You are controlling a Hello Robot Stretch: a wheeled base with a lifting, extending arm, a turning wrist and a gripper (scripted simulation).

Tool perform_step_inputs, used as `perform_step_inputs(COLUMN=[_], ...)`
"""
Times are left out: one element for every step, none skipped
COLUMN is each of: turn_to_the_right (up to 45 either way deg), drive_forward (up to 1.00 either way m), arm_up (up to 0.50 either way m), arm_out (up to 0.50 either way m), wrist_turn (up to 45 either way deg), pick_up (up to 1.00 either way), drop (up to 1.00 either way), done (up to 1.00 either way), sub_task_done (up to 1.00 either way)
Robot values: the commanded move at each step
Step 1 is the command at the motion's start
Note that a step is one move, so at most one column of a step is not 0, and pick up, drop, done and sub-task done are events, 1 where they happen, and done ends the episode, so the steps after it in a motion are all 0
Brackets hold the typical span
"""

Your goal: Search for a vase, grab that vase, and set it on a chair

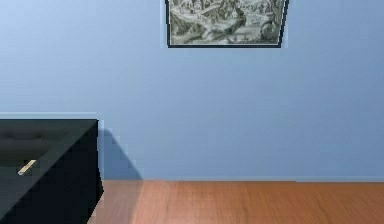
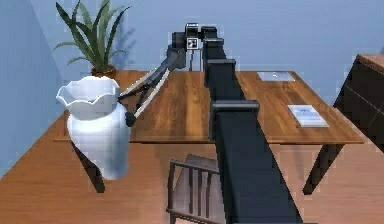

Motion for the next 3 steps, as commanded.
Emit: perform_step_inputs(turn_to_the_right=[0.0,0.0,0.0], drive_forward=[0.0,0.0,0.0], arm_up=[0.0,0.0,0.0], arm_out=[0.0,0.0,0.0], wrist_turn=[45.0,45.0,45.0], pick_up=[0.0,0.0,0.0], drop=[0.0,0.0,0.0], done=[0.0,0.0,0.0], sub_task_done=[0.0,0.0,0.0])
